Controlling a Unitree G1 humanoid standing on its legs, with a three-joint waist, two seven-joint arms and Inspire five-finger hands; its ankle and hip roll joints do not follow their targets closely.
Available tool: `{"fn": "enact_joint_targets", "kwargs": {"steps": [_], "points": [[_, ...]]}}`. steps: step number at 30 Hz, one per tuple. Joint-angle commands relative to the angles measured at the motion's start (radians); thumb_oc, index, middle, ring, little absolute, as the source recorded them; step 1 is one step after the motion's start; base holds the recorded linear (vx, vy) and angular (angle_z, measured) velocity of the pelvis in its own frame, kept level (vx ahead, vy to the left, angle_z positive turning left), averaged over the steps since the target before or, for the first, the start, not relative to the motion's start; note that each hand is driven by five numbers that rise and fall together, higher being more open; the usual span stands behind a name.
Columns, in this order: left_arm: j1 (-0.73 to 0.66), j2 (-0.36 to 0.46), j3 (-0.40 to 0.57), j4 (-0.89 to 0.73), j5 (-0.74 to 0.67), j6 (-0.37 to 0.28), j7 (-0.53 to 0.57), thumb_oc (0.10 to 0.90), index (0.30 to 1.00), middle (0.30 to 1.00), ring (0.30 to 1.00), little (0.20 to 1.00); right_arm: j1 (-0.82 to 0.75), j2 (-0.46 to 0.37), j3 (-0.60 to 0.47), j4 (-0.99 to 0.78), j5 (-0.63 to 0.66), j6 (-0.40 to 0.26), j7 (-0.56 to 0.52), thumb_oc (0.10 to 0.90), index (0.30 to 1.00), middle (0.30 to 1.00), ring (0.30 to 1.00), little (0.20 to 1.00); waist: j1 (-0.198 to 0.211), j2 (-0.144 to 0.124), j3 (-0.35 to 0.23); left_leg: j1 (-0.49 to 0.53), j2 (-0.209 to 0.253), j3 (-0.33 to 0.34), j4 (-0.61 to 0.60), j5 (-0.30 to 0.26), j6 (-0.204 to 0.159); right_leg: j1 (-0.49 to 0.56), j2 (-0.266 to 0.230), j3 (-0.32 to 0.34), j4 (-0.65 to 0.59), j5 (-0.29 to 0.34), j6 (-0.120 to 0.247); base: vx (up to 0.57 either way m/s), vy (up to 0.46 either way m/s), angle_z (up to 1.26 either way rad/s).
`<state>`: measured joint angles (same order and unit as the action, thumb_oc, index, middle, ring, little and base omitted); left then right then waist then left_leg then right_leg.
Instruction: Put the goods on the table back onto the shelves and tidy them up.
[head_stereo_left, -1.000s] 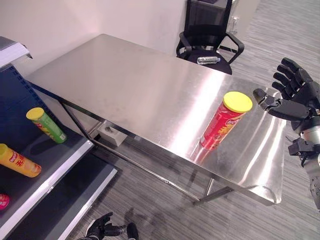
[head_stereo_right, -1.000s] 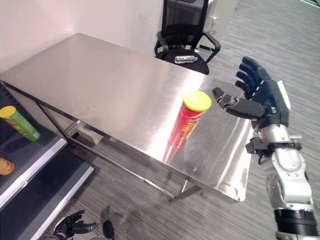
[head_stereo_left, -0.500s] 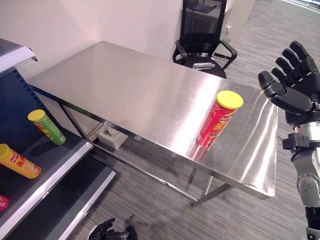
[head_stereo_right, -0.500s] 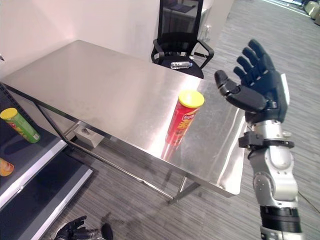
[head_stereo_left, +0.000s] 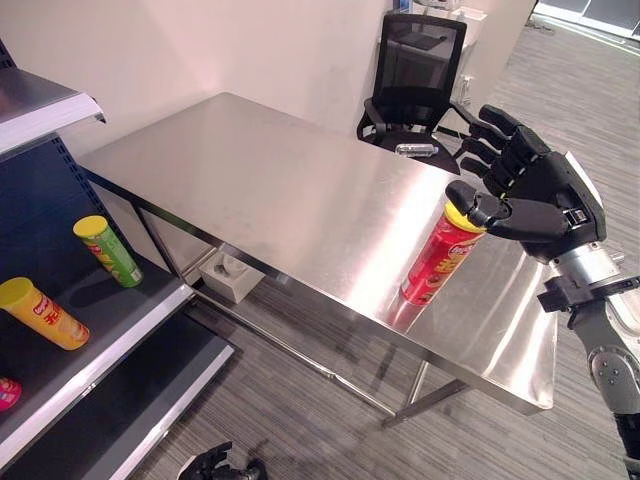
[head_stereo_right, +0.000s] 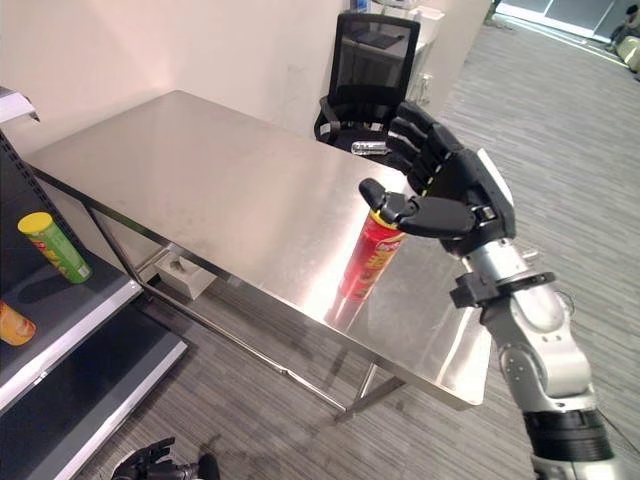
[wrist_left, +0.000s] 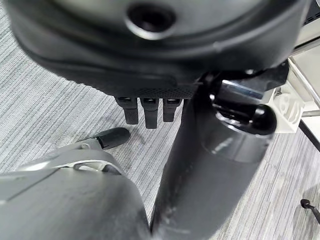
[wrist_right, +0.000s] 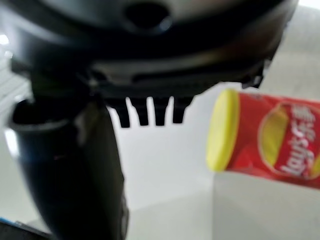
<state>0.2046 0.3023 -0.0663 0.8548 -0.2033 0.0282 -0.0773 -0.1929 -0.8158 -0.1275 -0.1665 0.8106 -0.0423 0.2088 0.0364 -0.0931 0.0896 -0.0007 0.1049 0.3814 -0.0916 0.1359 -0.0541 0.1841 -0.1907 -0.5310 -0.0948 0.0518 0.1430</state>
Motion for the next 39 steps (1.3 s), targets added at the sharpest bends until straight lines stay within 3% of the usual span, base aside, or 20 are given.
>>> {"fn": "enact_joint_targets", "kwargs": {"steps": [1,11,23,28,39], "points": [[-0.054,0.023,-0.037,0.006,0.023,-0.033,-0.021,0.800,0.900,0.900,0.900,0.900,-0.075,-0.073,-0.109,-0.028,0.033,-0.061,0.012,0.800,0.900,0.900,0.900,0.900,0.038,0.032,-0.044,0.103,0.080,0.032,0.004,-0.043,-0.072,-0.007,-0.022,-0.037,0.007,0.025,0.051,-0.02,-0.009,0.04],[-0.054,0.021,-0.048,-0.002,0.043,-0.033,-0.030,0.800,0.900,0.900,0.900,0.900,-0.031,-0.120,-0.118,-0.046,0.019,-0.031,0.061,0.800,0.900,0.900,0.900,0.900,0.033,0.030,-0.045,0.097,0.082,0.025,0.004,-0.038,-0.075,-0.006,-0.018,-0.040,0.007,0.023,0.048,0.00,-0.002,0.02],[-0.059,0.014,-0.046,0.004,0.034,-0.033,-0.018,0.800,0.900,0.900,0.900,0.900,0.014,-0.149,-0.213,-0.009,-0.059,-0.047,0.011,0.800,0.900,0.900,0.900,0.900,0.020,0.025,-0.047,0.095,0.084,0.025,0.004,-0.042,-0.074,-0.012,-0.018,-0.031,0.007,0.026,0.052,0.00,0.000,0.00],[-0.058,0.014,-0.050,0.004,0.031,-0.030,-0.013,0.800,0.900,0.900,0.900,0.900,-0.002,-0.129,-0.207,-0.003,-0.077,-0.060,-0.010,0.800,0.900,0.900,0.900,0.900,0.022,0.026,-0.045,0.096,0.083,0.025,0.004,-0.045,-0.071,-0.014,-0.020,-0.027,0.007,0.028,0.053,0.00,0.000,0.00],[-0.055,0.018,-0.046,0.004,0.041,-0.032,-0.030,0.800,0.900,0.900,0.900,0.900,0.064,-0.169,-0.175,0.000,-0.082,-0.015,0.057,0.800,0.900,0.900,0.900,0.900,0.023,0.018,-0.038,0.095,0.079,0.022,0.004,-0.046,-0.070,-0.014,-0.022,-0.030,0.007,0.030,0.053,0.00,0.000,0.00]]}}
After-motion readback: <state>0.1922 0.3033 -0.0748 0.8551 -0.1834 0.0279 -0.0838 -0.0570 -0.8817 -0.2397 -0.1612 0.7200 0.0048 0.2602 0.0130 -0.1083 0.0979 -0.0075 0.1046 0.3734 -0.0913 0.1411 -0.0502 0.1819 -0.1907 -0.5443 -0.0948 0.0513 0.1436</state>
